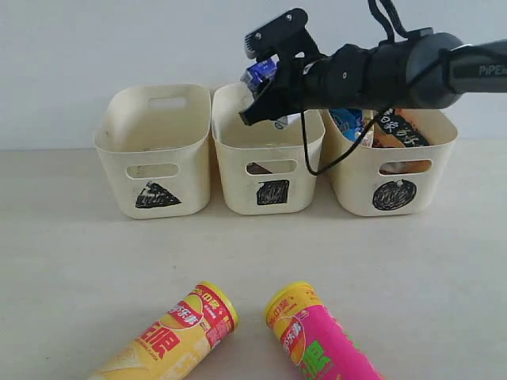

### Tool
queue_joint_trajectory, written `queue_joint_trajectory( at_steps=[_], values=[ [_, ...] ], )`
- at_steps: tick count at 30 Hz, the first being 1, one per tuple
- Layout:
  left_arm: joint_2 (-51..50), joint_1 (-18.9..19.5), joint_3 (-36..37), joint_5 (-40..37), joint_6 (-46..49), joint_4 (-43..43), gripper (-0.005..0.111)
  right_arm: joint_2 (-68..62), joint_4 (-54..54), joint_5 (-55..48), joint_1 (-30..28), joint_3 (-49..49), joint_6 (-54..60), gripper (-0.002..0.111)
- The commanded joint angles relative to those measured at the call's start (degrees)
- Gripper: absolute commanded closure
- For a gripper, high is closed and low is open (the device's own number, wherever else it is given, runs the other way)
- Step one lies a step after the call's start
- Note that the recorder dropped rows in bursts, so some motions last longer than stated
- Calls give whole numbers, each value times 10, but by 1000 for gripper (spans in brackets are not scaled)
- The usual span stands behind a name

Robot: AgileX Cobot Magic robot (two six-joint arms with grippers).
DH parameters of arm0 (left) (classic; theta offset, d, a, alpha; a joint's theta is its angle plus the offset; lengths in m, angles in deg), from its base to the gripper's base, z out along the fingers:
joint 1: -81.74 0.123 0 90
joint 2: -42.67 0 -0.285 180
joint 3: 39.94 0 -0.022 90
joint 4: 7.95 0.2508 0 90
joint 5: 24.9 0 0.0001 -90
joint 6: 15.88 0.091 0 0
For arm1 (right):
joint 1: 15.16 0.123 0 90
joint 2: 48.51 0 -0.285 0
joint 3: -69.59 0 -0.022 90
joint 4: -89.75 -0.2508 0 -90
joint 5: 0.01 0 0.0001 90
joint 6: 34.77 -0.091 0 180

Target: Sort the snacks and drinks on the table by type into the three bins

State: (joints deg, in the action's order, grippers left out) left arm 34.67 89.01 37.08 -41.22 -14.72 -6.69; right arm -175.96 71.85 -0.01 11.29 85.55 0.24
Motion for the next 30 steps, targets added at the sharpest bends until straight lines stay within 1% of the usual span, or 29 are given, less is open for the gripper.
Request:
queue_joint_trajectory(
  at_steps=[1, 2, 4, 5, 6, 7, 10, 11, 13, 19, 21, 23, 24, 27, 29, 30],
  values=[
    [2, 0, 2, 1, -3, -3, 102, -20, 0, -9, -2, 42, -26, 106],
    [2, 0, 2, 1, -3, -3, 102, -25, 0, -14, -2, 45, -26, 105],
    [2, 0, 2, 1, -3, -3, 102, -33, 0, -18, -2, 50, -27, 94],
    [2, 0, 2, 1, -3, -3, 102, -38, 0, -18, -2, 52, -28, 84],
    [2, 0, 2, 1, -3, -3, 102, -39, 0, -18, -2, 52, -28, 76],
    [2, 0, 2, 1, -3, -3, 102, -42, 1, -17, -2, 52, -28, 65],
    [2, 0, 2, 1, -3, -3, 102, -43, 2, -7, -2, 52, -28, 45],
    [2, 0, 2, 1, -3, -3, 102, -43, 2, -6, -2, 52, -28, 41],
    [2, 0, 2, 1, -3, -3, 102, -43, 2, -6, -2, 52, -28, 38],
    [2, 0, 2, 1, -3, -3, 102, -41, 2, -21, -2, 52, -28, 38],
    [2, 0, 2, 1, -3, -3, 102, -34, 3, -45, -2, 52, -27, 38],
    [2, 0, 2, 1, -3, -3, 102, -23, 5, -79, -2, 52, -24, 42],
    [2, 0, 2, 1, -3, -3, 102, -18, 5, -95, -2, 52, -19, 46],
    [2, 0, 2, 1, -3, -3, 102, 4, 6, -156, -2, 52, -17, 67],
    [2, 0, 2, 1, -3, -3, 102, 19, 7, -210, -2, 52, -17, 88],
    [2, 0, 2, 1, -3, -3, 102, 29, 7, -252, -2, 52, -17, 108]
  ],
)
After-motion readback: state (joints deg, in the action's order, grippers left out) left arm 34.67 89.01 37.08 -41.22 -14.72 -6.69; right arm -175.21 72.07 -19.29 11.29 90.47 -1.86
